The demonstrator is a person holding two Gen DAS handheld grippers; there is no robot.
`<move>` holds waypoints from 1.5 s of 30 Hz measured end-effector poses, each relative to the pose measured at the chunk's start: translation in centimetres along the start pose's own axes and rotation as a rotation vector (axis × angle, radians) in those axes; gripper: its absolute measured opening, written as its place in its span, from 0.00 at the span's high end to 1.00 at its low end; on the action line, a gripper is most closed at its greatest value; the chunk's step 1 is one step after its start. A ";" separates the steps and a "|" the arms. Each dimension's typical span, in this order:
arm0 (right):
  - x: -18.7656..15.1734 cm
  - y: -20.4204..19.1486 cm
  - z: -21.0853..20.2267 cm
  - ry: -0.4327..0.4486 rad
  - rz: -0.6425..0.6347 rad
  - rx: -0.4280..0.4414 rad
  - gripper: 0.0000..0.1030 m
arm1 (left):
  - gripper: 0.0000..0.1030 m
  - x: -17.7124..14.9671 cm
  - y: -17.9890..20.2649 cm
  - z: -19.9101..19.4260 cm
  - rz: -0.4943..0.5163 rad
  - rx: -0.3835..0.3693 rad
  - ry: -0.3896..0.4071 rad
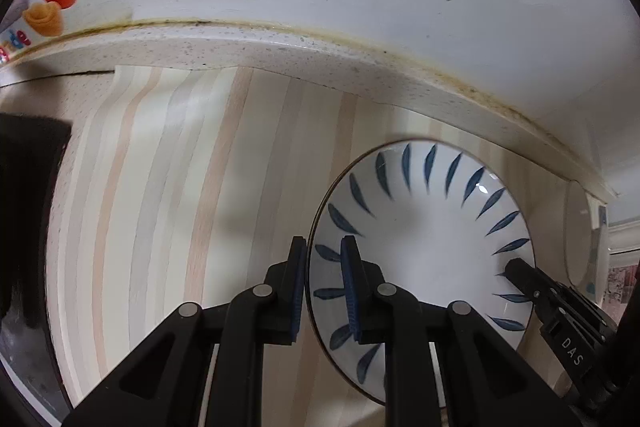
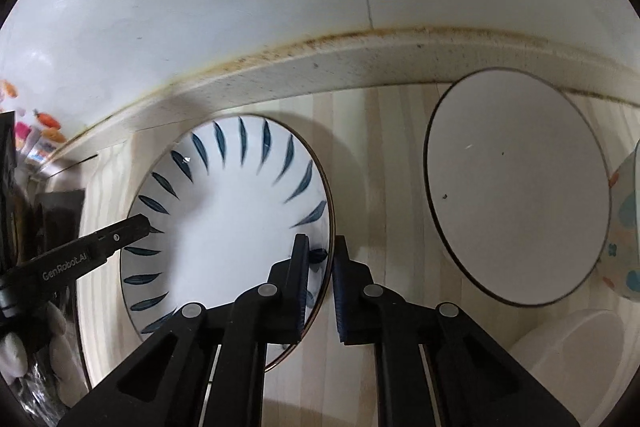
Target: Organize plates and bowls
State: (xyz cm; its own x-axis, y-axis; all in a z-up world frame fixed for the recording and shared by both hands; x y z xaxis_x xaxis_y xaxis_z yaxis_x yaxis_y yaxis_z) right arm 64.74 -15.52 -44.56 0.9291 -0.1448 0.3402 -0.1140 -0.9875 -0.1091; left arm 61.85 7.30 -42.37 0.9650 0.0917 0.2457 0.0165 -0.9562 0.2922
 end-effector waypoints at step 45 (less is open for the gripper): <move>-21.2 4.9 -14.1 0.006 -0.100 0.146 0.88 | 0.85 -18.3 3.2 -10.0 0.026 -0.007 0.066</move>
State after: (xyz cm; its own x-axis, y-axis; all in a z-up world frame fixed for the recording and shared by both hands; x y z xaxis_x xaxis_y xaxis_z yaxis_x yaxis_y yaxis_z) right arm 39.54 -18.21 -39.10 0.9312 -0.0475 0.3613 0.0312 -0.9774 -0.2090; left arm 41.63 5.34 -36.71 0.9456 0.0851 0.3141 -0.0106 -0.9566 0.2911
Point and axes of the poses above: each gripper's, at about its wrist camera, not at the fingertips, and z roughly the way its jaws point, y to its right, x to its top, the point moved 5 cm from there along z, roughly the way its jaws point, and after that the axes turned 6 degrees about -x, right-handed, at the moved point
